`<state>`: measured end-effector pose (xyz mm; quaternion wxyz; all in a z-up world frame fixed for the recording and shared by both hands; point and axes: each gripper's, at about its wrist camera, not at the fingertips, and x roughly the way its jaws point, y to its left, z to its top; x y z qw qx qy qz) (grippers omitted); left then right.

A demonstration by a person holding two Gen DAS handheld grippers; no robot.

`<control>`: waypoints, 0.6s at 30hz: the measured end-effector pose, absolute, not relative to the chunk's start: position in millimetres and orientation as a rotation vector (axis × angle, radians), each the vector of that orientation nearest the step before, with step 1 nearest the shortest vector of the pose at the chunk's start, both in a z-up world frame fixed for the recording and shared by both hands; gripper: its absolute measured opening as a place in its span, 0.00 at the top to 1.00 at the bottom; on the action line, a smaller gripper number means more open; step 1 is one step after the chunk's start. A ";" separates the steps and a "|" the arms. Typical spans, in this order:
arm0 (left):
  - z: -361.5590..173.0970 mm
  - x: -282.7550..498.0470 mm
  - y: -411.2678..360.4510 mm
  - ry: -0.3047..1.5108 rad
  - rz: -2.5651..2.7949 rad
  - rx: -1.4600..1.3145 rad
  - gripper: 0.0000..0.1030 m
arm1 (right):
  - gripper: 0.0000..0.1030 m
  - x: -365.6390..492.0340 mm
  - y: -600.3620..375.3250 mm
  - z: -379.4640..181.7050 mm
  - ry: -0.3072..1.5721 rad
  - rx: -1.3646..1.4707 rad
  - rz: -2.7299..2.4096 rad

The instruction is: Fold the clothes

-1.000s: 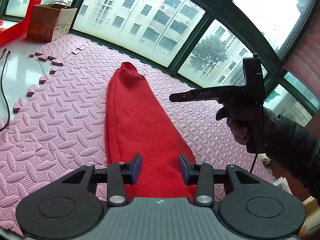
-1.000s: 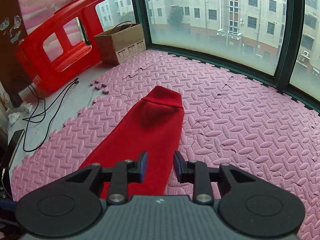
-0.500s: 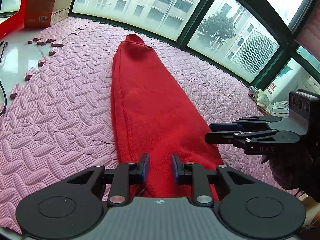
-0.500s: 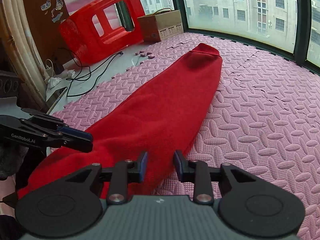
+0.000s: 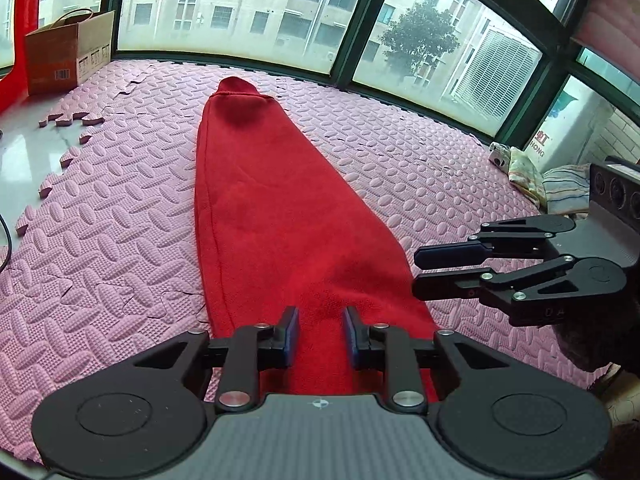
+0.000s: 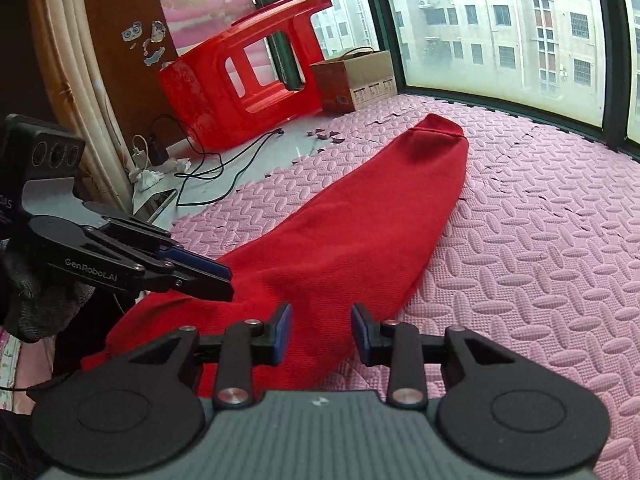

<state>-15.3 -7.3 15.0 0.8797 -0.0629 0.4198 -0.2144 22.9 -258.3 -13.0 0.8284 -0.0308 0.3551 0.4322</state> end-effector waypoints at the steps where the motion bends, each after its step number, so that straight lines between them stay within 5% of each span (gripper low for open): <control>1: 12.0 -15.6 -6.8 0.880 -0.443 -0.126 0.74 | 0.68 18.7 -255.5 -12.8 0.753 -0.065 0.941; 15: 6.7 -16.7 -6.9 0.867 -0.442 -0.099 0.72 | 0.63 -14.3 -235.0 -25.0 0.789 -0.182 1.017; 18: 18.3 -16.6 -10.1 0.840 -0.442 -0.102 0.65 | 0.63 -12.2 -238.1 -26.3 0.801 -0.160 1.023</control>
